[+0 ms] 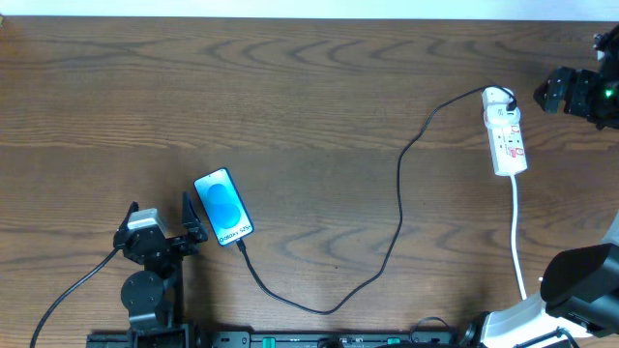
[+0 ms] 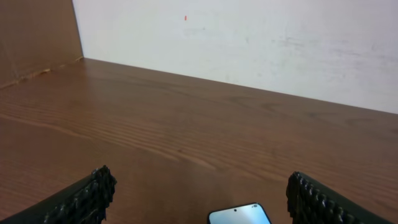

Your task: Plug charger to phone and switch on socket

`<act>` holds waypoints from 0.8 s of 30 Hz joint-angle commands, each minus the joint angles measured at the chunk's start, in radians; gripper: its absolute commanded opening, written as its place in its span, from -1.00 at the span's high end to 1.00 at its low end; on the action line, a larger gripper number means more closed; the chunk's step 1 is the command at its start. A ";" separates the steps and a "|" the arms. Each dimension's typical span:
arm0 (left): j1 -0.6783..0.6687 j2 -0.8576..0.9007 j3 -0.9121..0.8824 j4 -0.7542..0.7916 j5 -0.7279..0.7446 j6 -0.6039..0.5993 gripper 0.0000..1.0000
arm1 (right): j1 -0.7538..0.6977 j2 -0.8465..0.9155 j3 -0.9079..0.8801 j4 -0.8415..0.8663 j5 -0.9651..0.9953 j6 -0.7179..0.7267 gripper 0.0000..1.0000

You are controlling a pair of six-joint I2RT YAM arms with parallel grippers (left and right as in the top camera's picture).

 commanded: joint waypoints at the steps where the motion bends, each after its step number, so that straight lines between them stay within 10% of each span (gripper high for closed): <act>1: -0.006 -0.005 -0.011 -0.048 -0.010 0.021 -0.81 | 0.003 -0.005 0.014 0.000 0.000 0.006 -0.98; 15: -0.006 -0.005 -0.011 -0.048 -0.010 0.021 -0.81 | 0.005 -0.007 0.013 0.045 -0.003 0.006 -0.99; 24: -0.006 -0.005 -0.011 -0.048 -0.010 0.021 -0.81 | 0.103 -0.159 -0.304 0.442 -0.102 0.014 -0.98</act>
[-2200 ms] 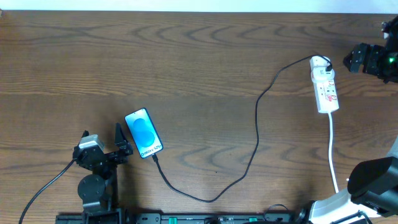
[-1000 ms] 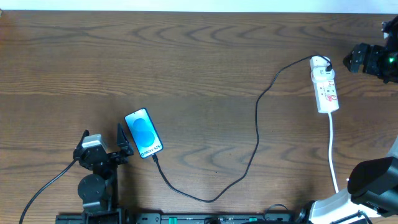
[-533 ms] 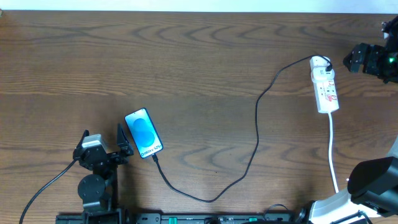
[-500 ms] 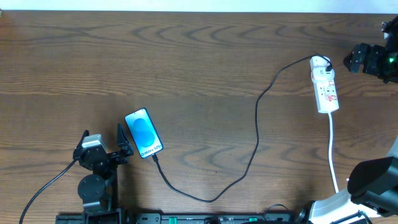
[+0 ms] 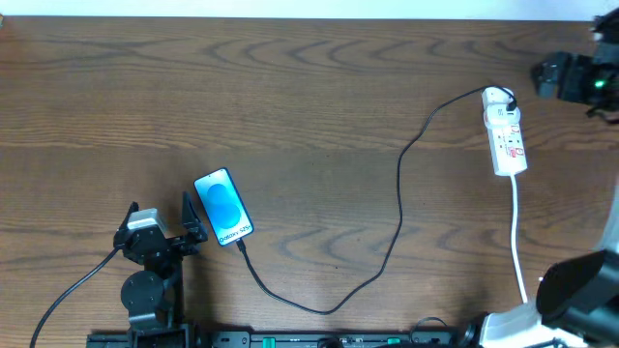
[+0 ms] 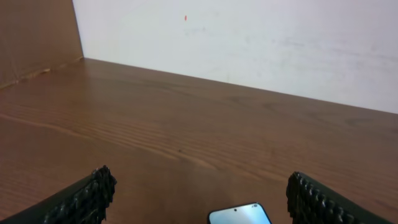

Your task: Plug charger to phone and switch on socket

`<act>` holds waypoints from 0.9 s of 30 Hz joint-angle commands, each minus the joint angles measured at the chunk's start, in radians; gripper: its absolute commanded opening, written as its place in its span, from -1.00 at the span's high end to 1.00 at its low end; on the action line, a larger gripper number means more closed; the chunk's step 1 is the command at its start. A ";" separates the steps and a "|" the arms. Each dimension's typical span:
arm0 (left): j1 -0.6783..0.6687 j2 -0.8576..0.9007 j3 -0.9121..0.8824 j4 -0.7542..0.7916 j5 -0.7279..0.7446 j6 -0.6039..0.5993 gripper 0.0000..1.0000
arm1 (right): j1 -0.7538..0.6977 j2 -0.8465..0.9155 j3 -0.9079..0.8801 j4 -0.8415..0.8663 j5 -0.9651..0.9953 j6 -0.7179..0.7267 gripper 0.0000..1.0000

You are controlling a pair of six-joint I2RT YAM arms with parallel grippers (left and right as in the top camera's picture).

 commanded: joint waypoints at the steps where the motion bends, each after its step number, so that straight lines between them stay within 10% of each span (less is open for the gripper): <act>1: -0.006 -0.005 -0.013 -0.047 -0.010 0.020 -0.81 | 0.071 -0.121 -0.189 0.153 -0.042 0.009 -0.99; 17: -0.006 -0.006 -0.013 -0.047 -0.010 0.020 -0.81 | 0.316 -0.711 -1.210 1.165 0.045 0.069 -0.99; 27: -0.006 -0.006 -0.013 -0.047 -0.010 0.021 -0.81 | 0.328 -1.160 -1.599 1.266 0.191 0.149 -0.98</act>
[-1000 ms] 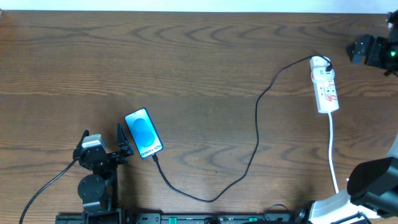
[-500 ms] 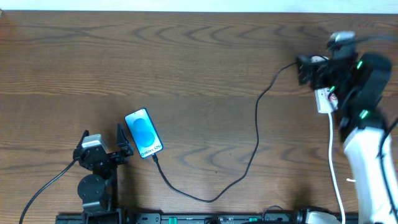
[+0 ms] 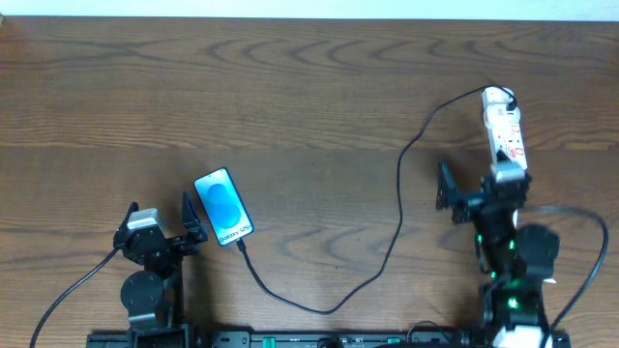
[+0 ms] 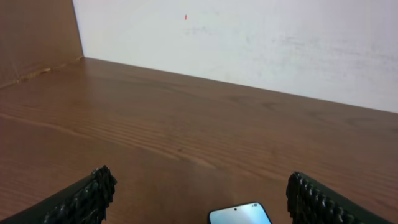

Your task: Plug charger to phone and switch on socket

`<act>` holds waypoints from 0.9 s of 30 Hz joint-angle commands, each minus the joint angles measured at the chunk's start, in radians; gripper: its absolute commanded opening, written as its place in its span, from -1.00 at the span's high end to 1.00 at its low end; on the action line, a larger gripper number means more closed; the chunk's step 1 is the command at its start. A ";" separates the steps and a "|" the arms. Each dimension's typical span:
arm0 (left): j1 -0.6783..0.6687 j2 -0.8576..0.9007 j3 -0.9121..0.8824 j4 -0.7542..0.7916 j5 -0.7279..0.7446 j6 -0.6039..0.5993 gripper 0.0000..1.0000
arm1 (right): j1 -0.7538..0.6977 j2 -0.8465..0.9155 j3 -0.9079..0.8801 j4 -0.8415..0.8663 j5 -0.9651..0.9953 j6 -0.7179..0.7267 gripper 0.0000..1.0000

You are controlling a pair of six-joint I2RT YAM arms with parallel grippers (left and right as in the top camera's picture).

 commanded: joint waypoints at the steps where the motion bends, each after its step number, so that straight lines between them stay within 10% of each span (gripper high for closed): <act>1: -0.006 -0.005 -0.016 -0.043 -0.010 0.021 -0.81 | 0.005 -0.125 -0.090 0.005 0.091 0.047 -0.99; 27: -0.006 -0.005 -0.016 -0.043 -0.010 0.021 -0.81 | 0.005 -0.616 -0.162 -0.466 0.212 0.059 -0.99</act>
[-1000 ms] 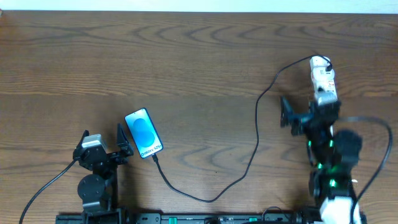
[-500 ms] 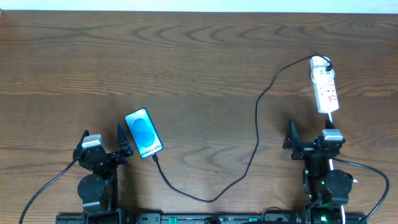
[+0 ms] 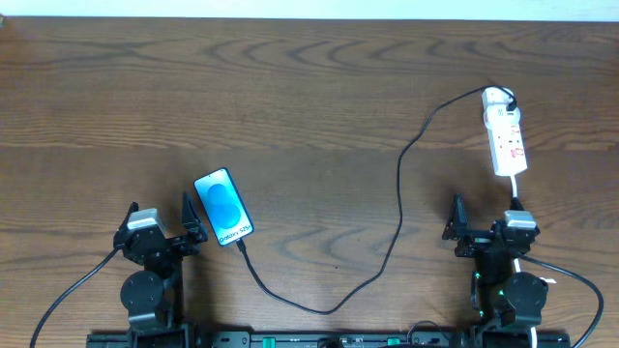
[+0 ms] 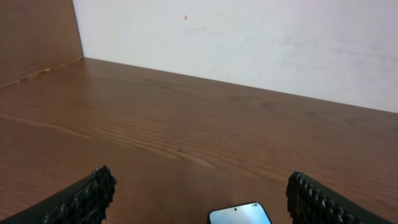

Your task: Plug charger to phone and switch on socket

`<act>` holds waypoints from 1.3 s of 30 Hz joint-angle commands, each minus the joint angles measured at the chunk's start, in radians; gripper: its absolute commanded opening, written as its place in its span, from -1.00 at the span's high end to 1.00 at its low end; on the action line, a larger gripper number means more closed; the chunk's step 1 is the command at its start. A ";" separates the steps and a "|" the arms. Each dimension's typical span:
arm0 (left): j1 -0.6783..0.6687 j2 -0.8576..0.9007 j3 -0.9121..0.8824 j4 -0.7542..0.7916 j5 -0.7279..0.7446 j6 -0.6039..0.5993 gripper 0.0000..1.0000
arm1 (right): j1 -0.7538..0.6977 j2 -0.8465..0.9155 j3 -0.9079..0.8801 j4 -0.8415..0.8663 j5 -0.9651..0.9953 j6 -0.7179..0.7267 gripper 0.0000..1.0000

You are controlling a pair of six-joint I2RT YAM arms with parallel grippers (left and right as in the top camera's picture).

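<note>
The phone (image 3: pixel 223 208) with its lit blue screen lies flat at the front left; its top edge (image 4: pixel 240 214) shows between my left fingers. A black charger cable (image 3: pixel 399 193) meets the phone's near end and runs right to the white power strip (image 3: pixel 506 135) at the far right. My left gripper (image 3: pixel 161 215) (image 4: pixel 200 175) stands open just left of the phone, holding nothing. My right gripper (image 3: pixel 484 217) sits open near the front edge, below the strip and apart from it. The switch's state on the strip is too small to tell.
The strip's white cord (image 3: pixel 515 188) runs down toward my right arm (image 3: pixel 510 285). A pale wall (image 4: pixel 249 37) stands behind the wooden table (image 3: pixel 290 87), with a brown board (image 4: pixel 34 34) at the left wrist view's left.
My right arm has drawn back toward the front edge; it no longer covers the strip's near end. Left gripper, phone and cable have not moved.
My right gripper was at the far right beside the strip's plug end, then slightly higher at the frame's edge. Later it stood in front of the strip, over its near end. Now it rests at the front edge. The left gripper stayed open beside the phone throughout.
</note>
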 commanded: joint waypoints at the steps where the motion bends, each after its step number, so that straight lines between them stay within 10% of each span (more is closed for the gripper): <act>1: -0.006 -0.005 -0.016 -0.042 -0.010 0.021 -0.81 | 0.005 -0.010 -0.001 -0.007 0.008 -0.034 -0.98; 39: -0.006 -0.006 -0.016 -0.042 -0.010 0.021 -0.81 | 0.005 -0.010 -0.001 -0.006 0.008 -0.089 -0.99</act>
